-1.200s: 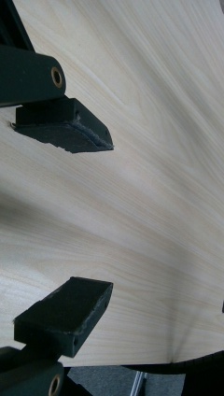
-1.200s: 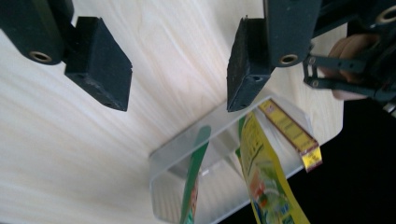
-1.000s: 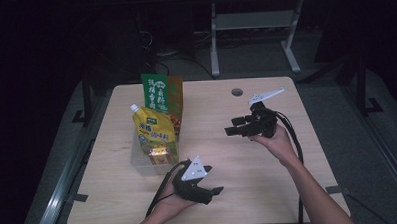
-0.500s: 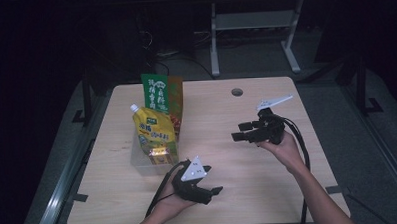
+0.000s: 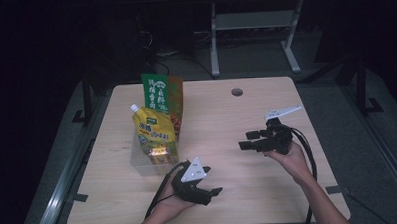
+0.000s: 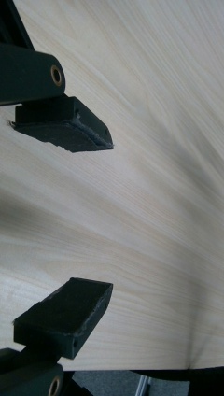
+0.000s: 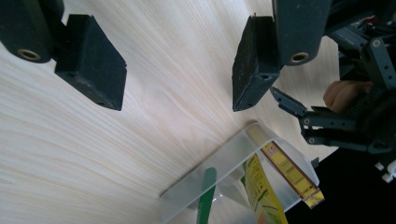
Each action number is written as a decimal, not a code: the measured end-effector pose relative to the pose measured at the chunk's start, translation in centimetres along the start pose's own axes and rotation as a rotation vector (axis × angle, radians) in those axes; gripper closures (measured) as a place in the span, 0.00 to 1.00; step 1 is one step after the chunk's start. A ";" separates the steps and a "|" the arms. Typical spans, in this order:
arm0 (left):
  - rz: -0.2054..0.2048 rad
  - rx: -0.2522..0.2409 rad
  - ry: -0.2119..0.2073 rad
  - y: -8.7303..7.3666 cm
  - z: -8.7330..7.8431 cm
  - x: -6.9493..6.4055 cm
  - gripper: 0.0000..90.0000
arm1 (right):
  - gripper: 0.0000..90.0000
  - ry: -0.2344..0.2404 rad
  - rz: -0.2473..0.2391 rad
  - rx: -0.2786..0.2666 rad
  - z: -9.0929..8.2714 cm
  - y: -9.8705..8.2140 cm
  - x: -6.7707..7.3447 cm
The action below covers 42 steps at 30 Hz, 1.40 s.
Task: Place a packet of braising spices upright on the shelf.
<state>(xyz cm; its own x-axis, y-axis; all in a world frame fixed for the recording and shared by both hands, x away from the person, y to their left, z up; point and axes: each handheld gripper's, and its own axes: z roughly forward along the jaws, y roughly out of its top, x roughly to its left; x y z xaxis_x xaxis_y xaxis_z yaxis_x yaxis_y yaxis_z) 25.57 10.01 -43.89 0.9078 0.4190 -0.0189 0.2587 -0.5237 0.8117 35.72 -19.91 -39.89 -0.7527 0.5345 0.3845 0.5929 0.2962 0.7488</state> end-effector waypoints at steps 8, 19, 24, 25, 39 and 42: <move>0.001 0.004 0.002 0.0 0.0 -0.2 0.28 | 0.38 -0.009 0.021 -0.001 -0.7 -1.6 0.1; 0.001 0.003 -0.014 0.0 -0.3 -0.4 0.27 | 0.37 -0.003 0.048 0.002 -1.4 -3.9 0.1; 0.007 -0.002 -0.016 0.1 -0.5 -0.2 0.27 | 0.36 -0.004 0.064 0.004 -1.6 -5.2 0.3; 0.004 -0.001 -0.016 0.1 -0.5 -0.2 0.27 | 0.36 -0.002 0.069 0.002 -1.6 -5.6 0.3; 0.000 0.019 -0.029 -0.2 0.0 -0.3 0.27 | 0.32 0.007 0.092 -0.027 -2.9 -9.1 1.6; -0.020 0.024 -0.052 -0.3 0.1 -0.3 0.26 | 0.31 0.001 0.082 -0.011 -2.5 -9.2 2.0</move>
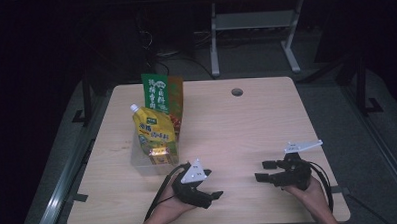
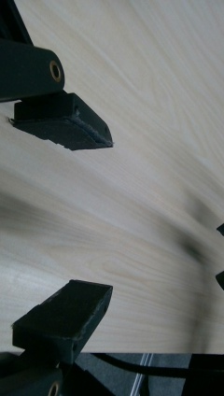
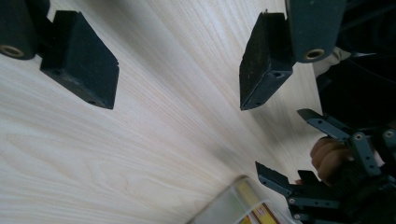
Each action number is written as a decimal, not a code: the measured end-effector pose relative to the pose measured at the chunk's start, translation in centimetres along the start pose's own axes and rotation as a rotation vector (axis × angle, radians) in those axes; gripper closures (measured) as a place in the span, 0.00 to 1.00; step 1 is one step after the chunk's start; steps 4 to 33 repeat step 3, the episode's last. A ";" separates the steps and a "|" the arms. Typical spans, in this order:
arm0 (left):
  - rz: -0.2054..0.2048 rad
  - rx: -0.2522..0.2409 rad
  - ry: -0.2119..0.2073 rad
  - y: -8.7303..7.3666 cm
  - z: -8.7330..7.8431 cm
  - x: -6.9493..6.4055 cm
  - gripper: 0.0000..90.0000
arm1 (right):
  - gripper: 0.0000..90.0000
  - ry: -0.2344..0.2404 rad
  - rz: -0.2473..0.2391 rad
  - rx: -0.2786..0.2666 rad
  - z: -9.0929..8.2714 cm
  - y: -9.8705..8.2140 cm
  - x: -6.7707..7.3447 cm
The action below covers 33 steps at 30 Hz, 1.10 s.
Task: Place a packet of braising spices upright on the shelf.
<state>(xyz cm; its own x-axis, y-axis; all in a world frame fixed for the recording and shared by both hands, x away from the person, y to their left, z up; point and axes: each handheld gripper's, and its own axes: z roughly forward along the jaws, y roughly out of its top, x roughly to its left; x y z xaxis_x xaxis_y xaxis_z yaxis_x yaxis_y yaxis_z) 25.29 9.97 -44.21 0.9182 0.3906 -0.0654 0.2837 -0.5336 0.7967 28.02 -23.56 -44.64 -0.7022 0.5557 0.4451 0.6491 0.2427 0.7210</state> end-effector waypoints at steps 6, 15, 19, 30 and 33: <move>-0.013 0.006 -0.012 0.0 0.2 0.0 0.25 | 0.31 -0.012 -0.010 0.022 0.4 0.2 0.4; -0.013 0.006 -0.012 0.0 0.2 0.0 0.25 | 0.31 -0.012 -0.010 0.022 0.4 0.2 0.4; -0.013 0.006 -0.012 0.0 0.2 0.0 0.25 | 0.31 -0.012 -0.010 0.022 0.4 0.2 0.4; -0.013 0.006 -0.012 0.0 0.2 0.0 0.25 | 0.31 -0.012 -0.010 0.022 0.4 0.2 0.4; -0.013 0.006 -0.012 0.0 0.2 0.0 0.25 | 0.31 -0.012 -0.010 0.022 0.4 0.2 0.4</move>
